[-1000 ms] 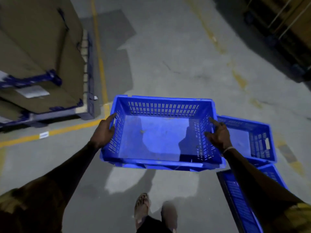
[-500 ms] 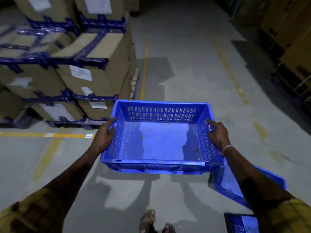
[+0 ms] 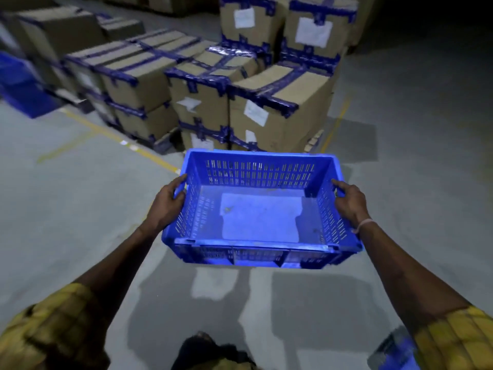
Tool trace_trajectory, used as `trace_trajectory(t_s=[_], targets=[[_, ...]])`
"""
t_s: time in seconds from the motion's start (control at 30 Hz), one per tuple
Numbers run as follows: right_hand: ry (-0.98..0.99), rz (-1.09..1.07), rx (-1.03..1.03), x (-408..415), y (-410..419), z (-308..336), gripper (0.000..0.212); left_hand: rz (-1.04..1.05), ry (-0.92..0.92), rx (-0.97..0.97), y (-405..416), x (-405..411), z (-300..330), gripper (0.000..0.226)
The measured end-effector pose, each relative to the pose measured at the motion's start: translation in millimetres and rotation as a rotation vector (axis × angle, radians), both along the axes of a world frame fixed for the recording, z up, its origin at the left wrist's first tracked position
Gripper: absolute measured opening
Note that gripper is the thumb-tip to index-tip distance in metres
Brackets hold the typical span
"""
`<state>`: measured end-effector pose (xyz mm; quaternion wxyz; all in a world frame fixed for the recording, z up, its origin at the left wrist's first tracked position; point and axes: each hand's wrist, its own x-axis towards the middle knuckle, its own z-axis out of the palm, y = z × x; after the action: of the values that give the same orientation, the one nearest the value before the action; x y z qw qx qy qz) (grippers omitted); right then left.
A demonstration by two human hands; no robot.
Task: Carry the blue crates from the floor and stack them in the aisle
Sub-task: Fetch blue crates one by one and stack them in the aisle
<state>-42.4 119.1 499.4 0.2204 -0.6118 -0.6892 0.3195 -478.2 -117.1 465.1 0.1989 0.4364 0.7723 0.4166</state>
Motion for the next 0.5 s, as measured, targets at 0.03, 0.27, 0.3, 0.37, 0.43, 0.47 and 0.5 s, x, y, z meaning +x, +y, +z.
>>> trace_trajectory(t_s=[0.03, 0.27, 0.3, 0.37, 0.43, 0.47, 0.5], targets=[[-0.001, 0.032, 0.002, -21.5, 3.3, 0.3, 0.060, 0.034, -0.006, 0.011, -13.4, -15.3, 0.0, 0.049], [0.004, 0.256, 0.040, -199.2, -1.7, 16.3, 0.054, 0.239, -0.064, 0.052, -103.4, -123.9, 4.1, 0.045], [0.007, 0.289, 0.052, -226.0, -4.5, 16.4, 0.053, 0.266, -0.071, 0.048, -115.0, -141.2, 4.6, 0.045], [0.022, 0.349, 0.052, -280.8, -7.9, 12.3, 0.052, 0.318, -0.080, 0.049, -137.5, -179.4, 1.3, 0.047], [0.029, 0.395, 0.025, -333.6, -13.9, 8.2, 0.052, 0.354, -0.079, 0.044, -157.6, -217.8, -1.7, 0.046], [0.005, 0.421, 0.028, -358.7, -18.1, 6.6, 0.052, 0.374, -0.079, 0.045, -167.2, -237.1, -3.9, 0.044], [0.003, 0.446, 0.034, -382.8, -23.0, 4.8, 0.050, 0.391, -0.078, 0.049, -177.0, -254.3, -5.1, 0.043]])
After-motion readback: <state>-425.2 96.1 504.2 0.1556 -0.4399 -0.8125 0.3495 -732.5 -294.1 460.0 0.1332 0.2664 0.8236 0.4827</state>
